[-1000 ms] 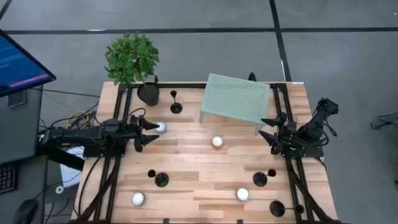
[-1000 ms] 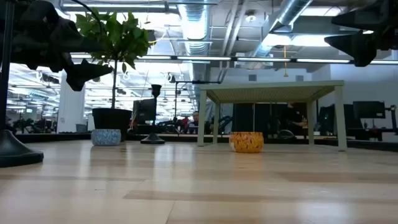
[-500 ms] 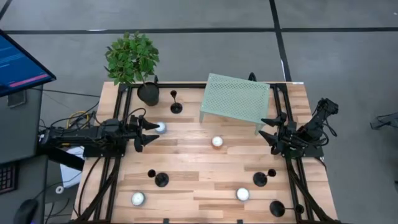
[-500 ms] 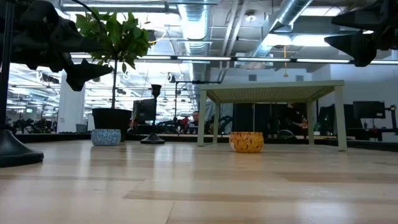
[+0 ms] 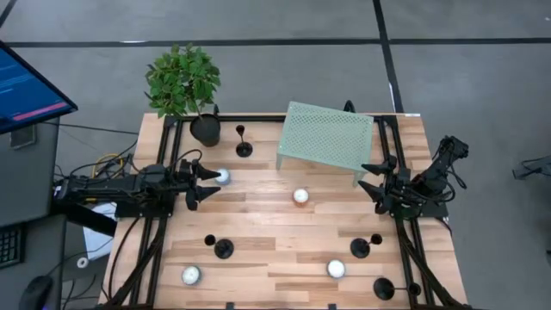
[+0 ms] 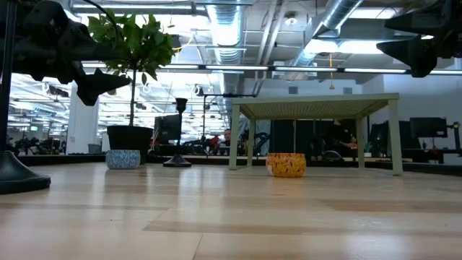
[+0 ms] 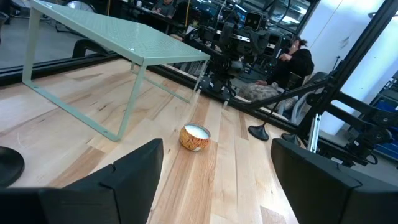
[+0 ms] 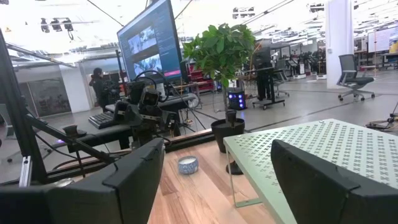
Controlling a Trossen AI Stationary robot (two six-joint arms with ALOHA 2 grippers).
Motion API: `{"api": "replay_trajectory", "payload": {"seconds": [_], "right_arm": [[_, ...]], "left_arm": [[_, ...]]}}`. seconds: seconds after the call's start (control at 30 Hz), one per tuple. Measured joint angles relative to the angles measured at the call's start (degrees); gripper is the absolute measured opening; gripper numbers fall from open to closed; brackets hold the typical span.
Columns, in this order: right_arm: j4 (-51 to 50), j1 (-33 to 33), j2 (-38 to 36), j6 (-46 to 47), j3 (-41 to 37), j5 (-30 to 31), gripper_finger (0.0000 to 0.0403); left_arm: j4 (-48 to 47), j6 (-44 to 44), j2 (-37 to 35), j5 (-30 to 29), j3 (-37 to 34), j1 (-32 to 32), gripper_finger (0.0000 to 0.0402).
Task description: Pick & Place candle stick holders
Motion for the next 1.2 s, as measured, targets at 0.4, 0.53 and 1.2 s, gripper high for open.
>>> {"api": "replay_trajectory", "payload": {"seconds": [0.4,0.53,1.2], "right_arm": [[0.00,0.00,0.00,0.00,0.01,0.00,0.0286],[-0.01,-0.01,-0.02,0.00,0.01,0.00,0.0286],[0.14,0.03,0.00,0.02,0.01,-0.07,0.0286]], "left_arm": [[0.56,0.20,-0.01,-0.24,0.00,0.00,0.0300],[1.42,0.15,-0.02,-0.24,0.00,0.00,0.0300],[6.30,-3.89,0.02,-1.97,-0.02,0.02,0.0300]]}}
